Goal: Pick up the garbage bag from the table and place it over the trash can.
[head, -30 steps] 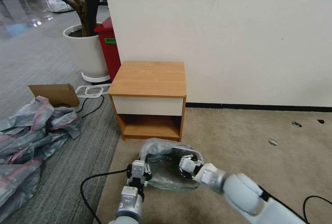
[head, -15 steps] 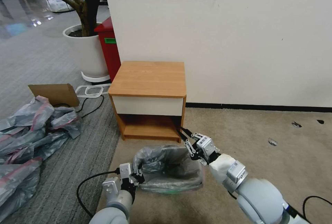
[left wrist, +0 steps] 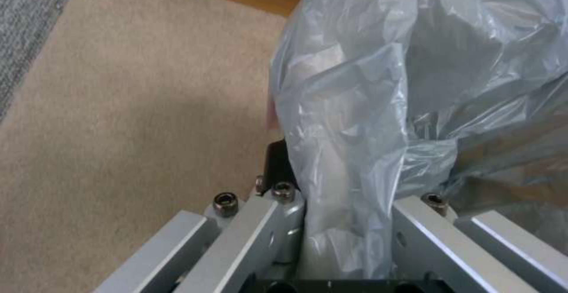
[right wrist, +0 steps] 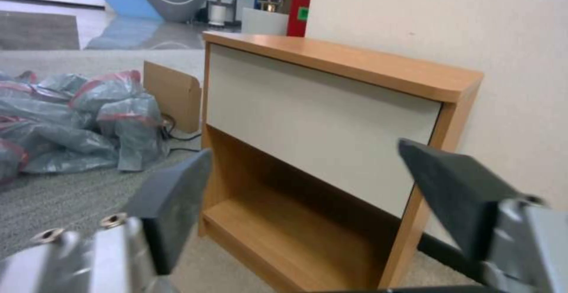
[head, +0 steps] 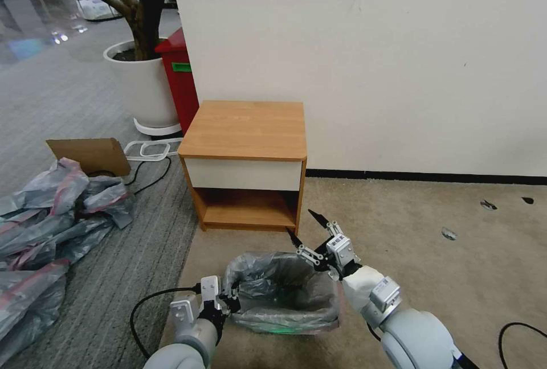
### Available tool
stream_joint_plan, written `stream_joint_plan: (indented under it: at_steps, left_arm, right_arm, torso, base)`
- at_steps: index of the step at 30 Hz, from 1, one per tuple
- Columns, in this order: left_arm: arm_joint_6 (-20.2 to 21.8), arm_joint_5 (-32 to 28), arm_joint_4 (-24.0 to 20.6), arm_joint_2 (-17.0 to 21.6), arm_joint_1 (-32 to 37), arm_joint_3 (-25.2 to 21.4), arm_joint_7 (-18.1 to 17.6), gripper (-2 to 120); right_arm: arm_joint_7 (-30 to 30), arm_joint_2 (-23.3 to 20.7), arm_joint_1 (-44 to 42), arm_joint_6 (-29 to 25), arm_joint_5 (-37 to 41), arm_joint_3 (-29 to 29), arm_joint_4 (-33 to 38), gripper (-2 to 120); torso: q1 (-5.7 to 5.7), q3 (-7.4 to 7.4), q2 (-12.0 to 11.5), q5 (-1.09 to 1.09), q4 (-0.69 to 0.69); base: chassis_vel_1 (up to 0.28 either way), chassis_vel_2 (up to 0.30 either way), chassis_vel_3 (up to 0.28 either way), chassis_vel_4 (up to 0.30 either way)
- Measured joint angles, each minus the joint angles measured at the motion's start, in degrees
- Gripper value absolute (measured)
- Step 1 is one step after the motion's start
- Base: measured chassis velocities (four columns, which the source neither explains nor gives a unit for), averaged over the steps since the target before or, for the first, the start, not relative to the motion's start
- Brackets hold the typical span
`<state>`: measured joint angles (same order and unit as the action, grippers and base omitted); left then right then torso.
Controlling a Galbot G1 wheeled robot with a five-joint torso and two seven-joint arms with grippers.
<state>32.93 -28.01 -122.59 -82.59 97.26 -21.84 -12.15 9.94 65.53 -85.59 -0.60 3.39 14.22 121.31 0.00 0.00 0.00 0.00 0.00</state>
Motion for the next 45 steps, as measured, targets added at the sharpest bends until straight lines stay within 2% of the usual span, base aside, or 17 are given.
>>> stream_joint_plan:
  at_steps: [4, 6, 11, 13, 15, 17, 19, 23, 29, 32, 33, 35, 36, 37, 38, 39, 45]
  left_arm:
    - [-0.22, 0.29, 0.28, -0.02, 0.1, 0.02, 0.36, 4]
    - [-0.46, 0.83, 0.31, 0.02, 0.21, 0.1, 0.75, 15]
    - [-0.52, 0.97, 0.3, 0.34, 0.26, 0.06, 0.92, 35]
    - [-0.52, 0.99, 0.3, 0.39, 0.28, 0.06, 0.96, 36]
    - [-0.52, 1.05, 0.3, 0.48, 0.41, 0.05, 1.05, 50]
    - [-0.52, 1.06, 0.3, 0.54, 0.43, 0.04, 1.08, 51]
    - [-0.52, 1.12, 0.11, 0.79, 0.46, -0.01, 1.1, 64]
    - [-0.52, 1.88, -0.38, 1.11, 0.47, -0.11, 1.2, 75]
    - [-1.42, 4.09, -0.83, 1.76, 0.44, -0.36, 3.92, 96]
    - [-5.13, 6.56, -0.45, 1.95, 0.44, -0.65, 6.47, 99]
    - [-8.87, 9.31, 0.2, 1.98, 0.45, -0.8, 7.7, 99]
    - [-22.77, 17.7, 2.15, 1.84, 0.35, -2.02, 9.93, 100]
    - [-25.96, 19.37, 2.45, 1.75, 0.26, -2.48, 10.17, 100]
    - [-25.96, 19.37, 2.45, 1.75, 0.26, -2.48, 10.17, 100]
    - [-31.6, 22.14, 2.58, 1.57, -0.1, -3.99, 10.6, 100]
    - [-34.66, 22.99, 2.56, 1.54, -0.37, -5.21, 11.01, 100]
    - [-37.49, 22.65, 1.79, 2.24, -0.08, -8.65, 11.43, 96]
  right_arm:
    - [0.02, -0.12, 0.12, -0.09, 0.0, 0.02, -0.19, 94]
    - [0.04, -0.46, 0.42, -0.11, 0.14, 0.27, -0.35, 100]
    - [-0.06, -0.43, 0.58, -0.15, 0.84, 0.4, -0.77, 100]
    - [-0.15, -0.35, 0.56, -0.21, 0.89, 0.35, -0.91, 100]
    - [-0.35, -0.09, 0.45, -0.38, 1.01, 0.08, -1.41, 100]
    - [-0.37, -0.06, 0.46, -0.39, 1.02, 0.06, -1.52, 100]
    - [-0.39, -0.04, 0.75, -0.4, 1.11, 0.04, -1.92, 100]
    - [-0.44, 0.09, 1.0, -0.4, 1.17, 0.05, -2.44, 100]
    - [-0.47, 0.86, 0.98, -0.52, 1.1, -0.18, -2.72, 100]
    - [-1.84, 1.57, 0.58, -0.8, 0.99, -0.18, -2.72, 100]
    - [-3.73, 2.11, 0.18, -0.8, 0.96, -0.18, -2.61, 100]
    - [-11.92, 4.55, -2.08, 0.8, 0.98, -0.15, -0.92, 100]
    - [-14.12, 5.36, -2.95, 1.31, 0.99, 0.08, -0.43, 100]
    - [-14.12, 5.36, -2.95, 1.31, 0.99, 0.08, -0.43, 100]
    - [-16.69, 6.52, -4.43, 1.5, 0.87, 1.05, 0.13, 100]
    - [-17.62, 7.27, -5.48, 1.1, 0.68, 2.15, 0.23, 100]
    - [-18.85, 8.62, -8.32, -1.66, 1.27, 6.15, -0.47, 100]
  torso:
    - [0.0, 0.0, 0.0, 0.01, 0.0]
    - [0.0, 0.0, 0.0, 0.0, 0.0]
    - [0.0, 0.0, 0.0, 0.0, 0.0]
    - [0.0, 0.0, 0.0, 0.0, 0.0]
    - [0.0, 0.0, 0.0, 0.0, 0.0]
    - [0.0, 0.0, 0.0, 0.0, 0.0]
    - [0.0, 0.0, 0.0, 0.0, 0.0]
    - [0.0, 0.0, 0.0, 0.0, 0.0]
    - [0.0, 0.0, 0.0, 0.0, 0.0]
    - [0.0, 0.0, 0.0, 0.0, 0.0]
    - [0.0, 0.0, 0.0, 0.0, 0.01]
    - [0.0, 0.0, 0.0, 0.0, 0.0]
    - [0.0, 0.0, 0.0, -0.01, 0.01]
    - [0.0, 0.0, 0.0, -0.01, 0.01]
    - [0.01, 0.0, 0.0, -0.01, 0.0]
    - [0.0, 0.0, 0.0, 0.0, -0.01]
    - [0.0, 0.0, 0.0, 0.0, -0.01]
  base:
    - [0.0, 0.0, 0.0, 0.0]
    - [0.0, 0.0, 0.0, 0.0]
    - [0.0, 0.0, 0.0, 0.0]
    - [0.0, 0.0, 0.0, 0.0]
    - [0.0, 0.0, 0.0, 0.0]
    - [0.0, 0.0, 0.0, 0.0]
    - [0.0, 0.0, 0.0, 0.0]
    - [0.0, 0.0, 0.0, 0.0]
    - [0.0, 0.0, 0.0, 0.0]
    - [0.0, 0.0, 0.0, 0.0]
    - [0.0, 0.0, 0.0, 0.0]
    - [0.0, 0.0, 0.0, 0.0]
    - [0.0, 0.0, 0.0, 0.0]
    - [0.0, 0.0, 0.0, 0.0]
    - [0.0, 0.0, 0.0, 0.0]
    - [0.0, 0.0, 0.0, 0.0]
    - [0.0, 0.0, 0.0, 0.0]
